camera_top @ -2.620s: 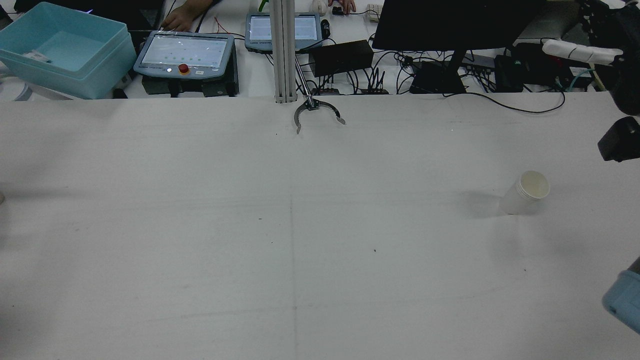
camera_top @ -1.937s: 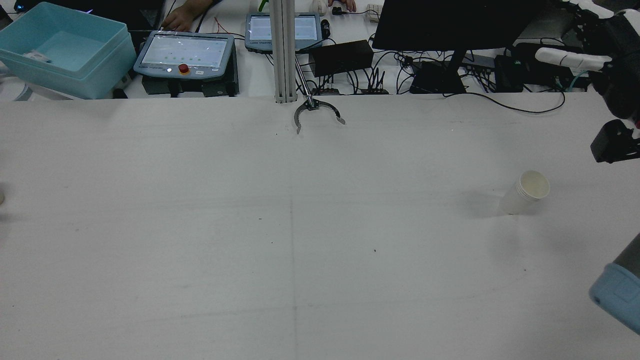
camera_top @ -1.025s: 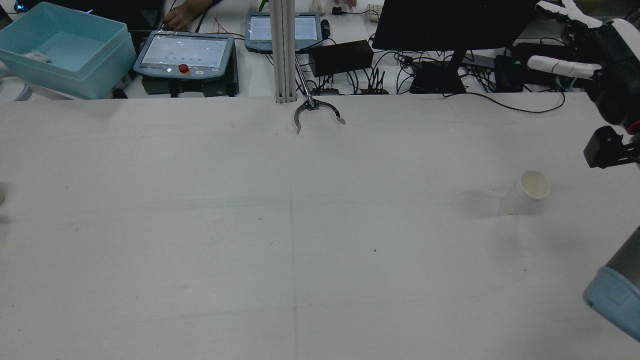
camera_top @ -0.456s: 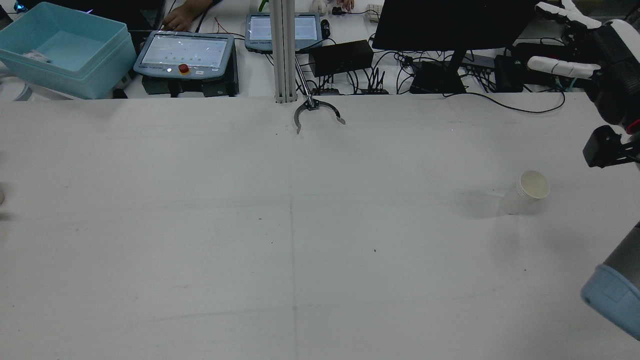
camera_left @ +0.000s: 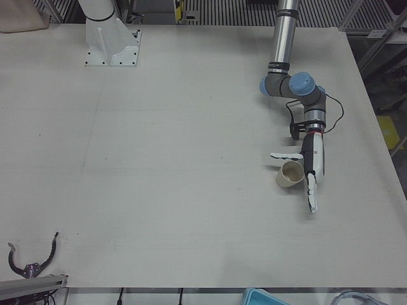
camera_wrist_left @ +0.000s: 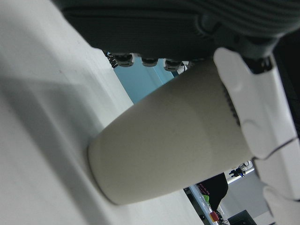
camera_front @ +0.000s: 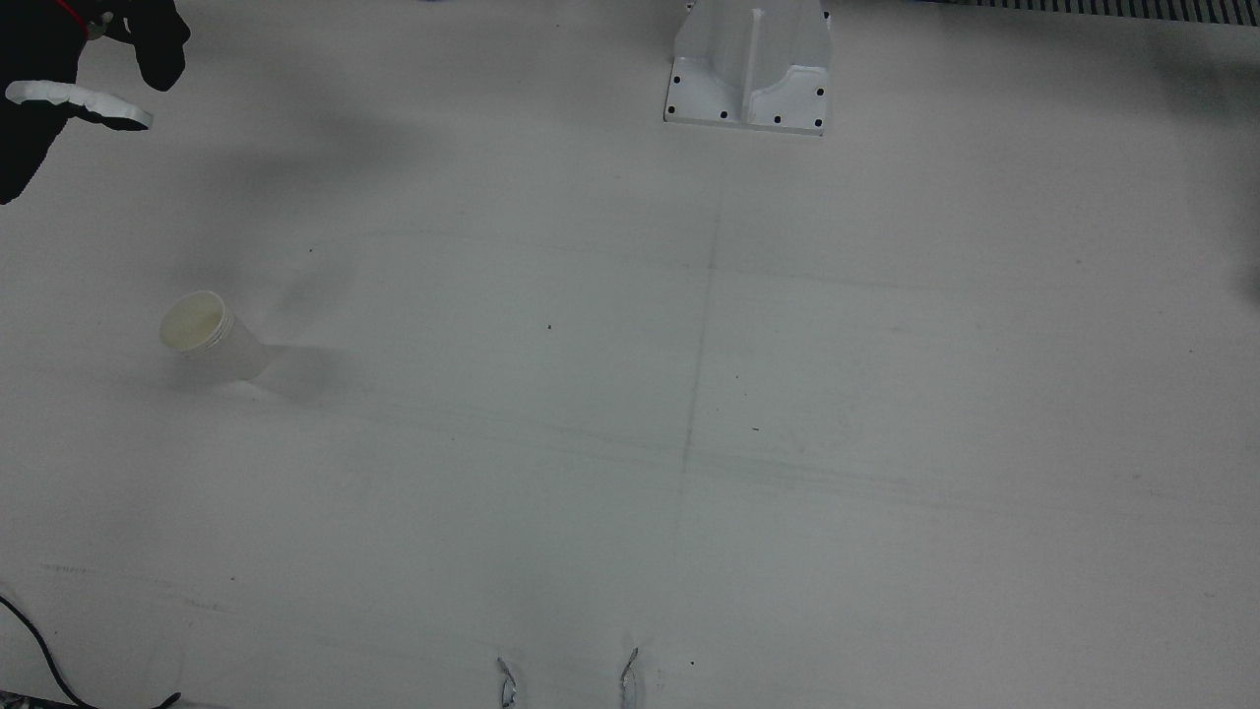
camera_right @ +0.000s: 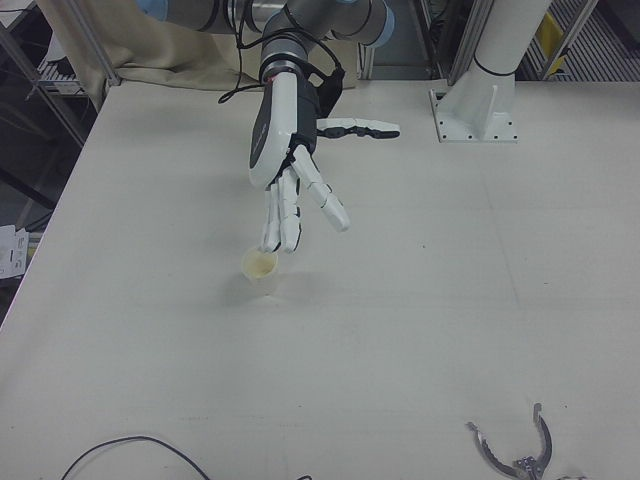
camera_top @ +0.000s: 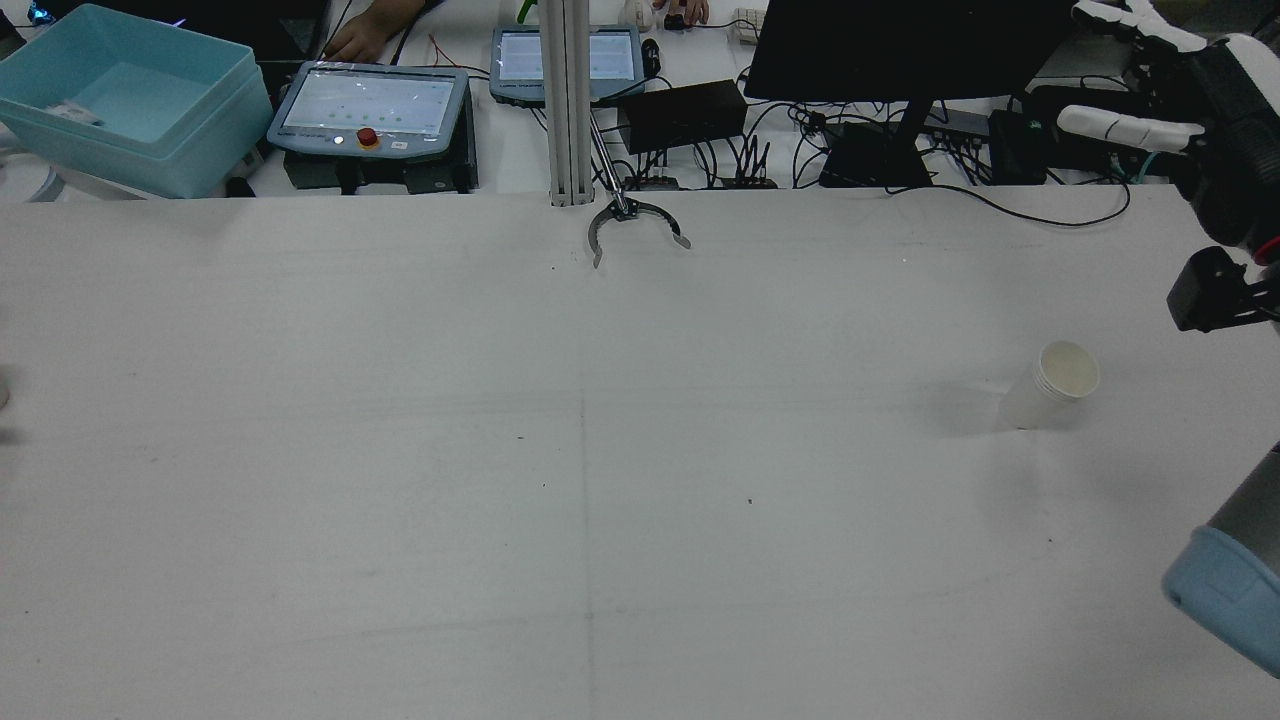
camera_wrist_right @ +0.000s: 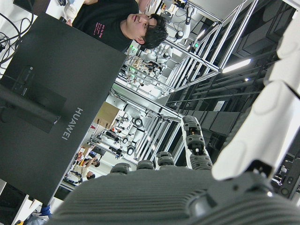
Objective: Pour water
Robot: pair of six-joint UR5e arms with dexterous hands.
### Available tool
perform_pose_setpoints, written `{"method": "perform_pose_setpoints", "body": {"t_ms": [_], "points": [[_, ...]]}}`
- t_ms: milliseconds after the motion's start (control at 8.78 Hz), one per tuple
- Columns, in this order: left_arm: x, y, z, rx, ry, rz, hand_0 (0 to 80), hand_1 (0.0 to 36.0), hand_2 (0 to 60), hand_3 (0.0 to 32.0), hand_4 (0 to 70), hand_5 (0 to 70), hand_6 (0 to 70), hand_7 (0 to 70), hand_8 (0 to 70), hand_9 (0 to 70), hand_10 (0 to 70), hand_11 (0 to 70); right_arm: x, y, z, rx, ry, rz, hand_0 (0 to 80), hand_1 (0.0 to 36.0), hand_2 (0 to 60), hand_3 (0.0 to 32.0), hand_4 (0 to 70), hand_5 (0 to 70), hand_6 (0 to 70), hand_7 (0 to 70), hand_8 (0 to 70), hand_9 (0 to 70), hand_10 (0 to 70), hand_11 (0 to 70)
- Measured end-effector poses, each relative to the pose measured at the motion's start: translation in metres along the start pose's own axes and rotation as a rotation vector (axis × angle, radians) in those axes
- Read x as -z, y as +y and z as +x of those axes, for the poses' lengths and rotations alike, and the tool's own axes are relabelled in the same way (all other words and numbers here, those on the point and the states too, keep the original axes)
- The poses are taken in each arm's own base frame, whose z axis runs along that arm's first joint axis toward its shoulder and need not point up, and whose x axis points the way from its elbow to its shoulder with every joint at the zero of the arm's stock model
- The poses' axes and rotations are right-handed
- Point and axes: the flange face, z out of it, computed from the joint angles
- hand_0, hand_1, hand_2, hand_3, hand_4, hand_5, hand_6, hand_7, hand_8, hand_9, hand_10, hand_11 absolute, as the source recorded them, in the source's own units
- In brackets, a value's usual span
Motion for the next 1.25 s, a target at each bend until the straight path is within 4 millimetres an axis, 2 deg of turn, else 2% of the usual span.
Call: {"method": "perform_pose_setpoints", "body": {"t_ms": [228,456,570,684,797,911,1025,1139,1253], "points": [[-0.0016,0.0008,-0.0021,-0.005,-0.004,-0.001,47.5,12.8,0.7,0.0,3.3,3.5,0.0,3.7,0.0,0.0,1.0,2.9,0.0,-0.0008,0.0002,0.002,0.0,0.001,42.6,9.4,9.4,0.0,8.2,5.9,4.0,4.7,0.3,1.3,0.0,0.6],[-0.0036,0.0019,-0.003,-0.016,-0.005,-0.001,47.6,12.4,0.1,0.0,6.4,7.7,0.0,4.6,0.0,0.0,1.0,2.9,0.0001,-0.0015,0.0003,0.004,0.0,0.002,42.4,9.3,9.5,0.0,8.3,6.1,4.1,4.8,0.6,1.6,0.0,0.7],[-0.0049,0.0026,-0.0033,-0.021,-0.005,-0.002,47.4,12.1,0.7,0.0,10.2,18.7,0.0,4.5,0.0,0.0,1.2,3.2,0.0002,-0.0017,0.0004,0.005,0.001,0.003,42.4,9.2,9.5,0.0,8.3,6.2,4.1,4.7,0.6,1.6,0.0,0.7],[-0.0063,0.0036,-0.0037,-0.022,-0.006,-0.004,47.4,11.6,2.0,0.0,14.7,37.6,0.8,6.3,0.0,0.0,1.8,3.8,0.0002,-0.0019,0.0004,0.005,0.001,0.003,42.3,9.1,9.4,0.0,8.3,6.1,4.1,4.8,0.6,1.7,0.0,0.7],[-0.0069,0.004,-0.0039,-0.022,-0.007,-0.004,48.0,13.4,9.4,0.0,21.5,50.9,4.0,10.6,0.0,2.2,3.3,5.9,0.0002,-0.0021,0.0002,0.005,0.0,0.003,42.3,9.1,9.1,0.0,8.2,6.1,4.2,4.8,0.7,1.8,0.0,0.8],[-0.0072,0.0042,-0.0038,-0.018,-0.008,-0.003,47.5,15.2,21.7,0.0,27.5,56.2,6.5,12.5,2.0,5.7,4.9,8.1,0.0003,-0.0023,0.0002,0.006,0.001,0.004,42.3,9.1,9.0,0.0,8.0,6.1,4.1,4.5,0.8,1.8,0.0,0.8],[-0.0079,0.0055,-0.0033,-0.015,-0.01,-0.002,47.7,17.8,31.3,0.0,31.0,56.2,7.0,11.8,3.5,7.5,6.1,9.8,0.0001,-0.0032,0.0011,0.008,0.002,0.006,42.2,9.1,9.1,0.0,8.0,6.2,4.1,4.5,0.9,1.9,0.0,0.9],[-0.0083,0.0066,-0.0026,-0.015,-0.012,0.0,46.0,24.7,60.0,0.0,30.8,56.3,6.7,10.6,4.0,7.8,6.7,11.0,-0.0003,-0.0044,0.0022,0.01,0.004,0.009,42.4,9.2,9.0,0.0,8.0,6.2,4.1,4.5,0.8,1.8,0.0,0.7],[-0.0072,0.0062,-0.0019,-0.016,-0.014,0.005,43.0,28.0,60.0,0.0,30.1,55.4,6.4,10.0,3.9,7.7,6.8,11.0,-0.0008,-0.0055,0.0032,0.012,0.005,0.012,42.5,9.2,9.1,0.0,8.1,6.5,4.1,4.6,0.8,1.7,0.0,0.6]]}}
